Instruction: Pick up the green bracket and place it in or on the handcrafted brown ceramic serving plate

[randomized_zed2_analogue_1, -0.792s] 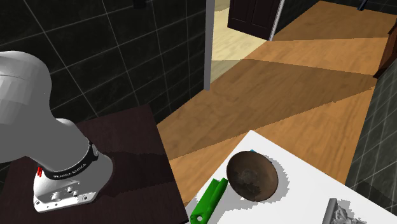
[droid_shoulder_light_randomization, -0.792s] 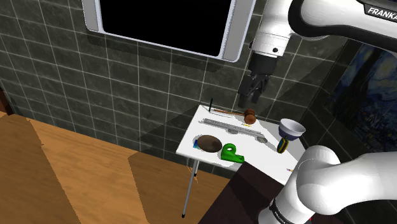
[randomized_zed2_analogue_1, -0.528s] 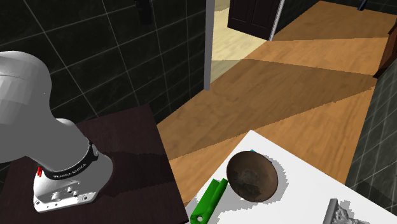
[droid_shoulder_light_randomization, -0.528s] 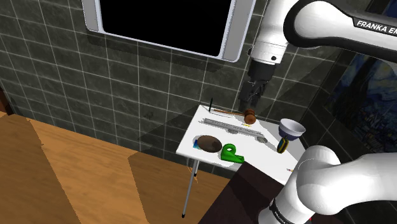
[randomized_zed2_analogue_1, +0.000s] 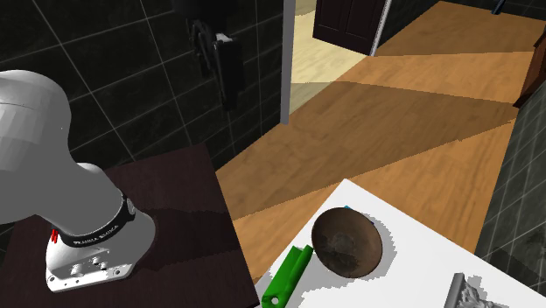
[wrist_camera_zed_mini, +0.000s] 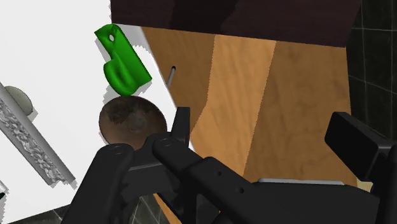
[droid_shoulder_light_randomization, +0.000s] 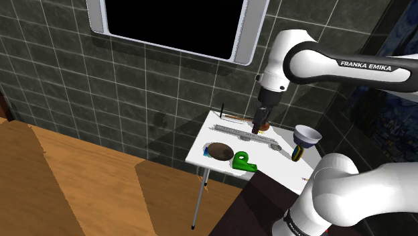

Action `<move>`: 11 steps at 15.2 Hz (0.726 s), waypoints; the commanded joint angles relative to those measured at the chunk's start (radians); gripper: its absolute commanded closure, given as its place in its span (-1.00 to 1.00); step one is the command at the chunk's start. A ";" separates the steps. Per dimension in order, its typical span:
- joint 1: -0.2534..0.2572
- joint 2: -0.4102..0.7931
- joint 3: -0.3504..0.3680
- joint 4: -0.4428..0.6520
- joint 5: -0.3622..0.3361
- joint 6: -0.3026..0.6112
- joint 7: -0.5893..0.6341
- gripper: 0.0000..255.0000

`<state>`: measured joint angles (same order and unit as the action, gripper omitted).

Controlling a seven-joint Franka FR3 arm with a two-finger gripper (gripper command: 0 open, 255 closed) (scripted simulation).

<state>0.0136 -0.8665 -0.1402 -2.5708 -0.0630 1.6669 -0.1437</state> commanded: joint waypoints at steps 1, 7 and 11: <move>-0.007 0.000 -0.041 -0.057 -0.038 0.058 -0.064 -1.00; -0.025 0.088 -0.165 -0.158 -0.145 0.250 -0.238 -1.00; -0.030 0.198 -0.255 -0.191 -0.209 0.398 -0.352 -1.00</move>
<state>-0.0138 -0.6992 -0.3682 -2.7614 -0.2541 2.0295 -0.4595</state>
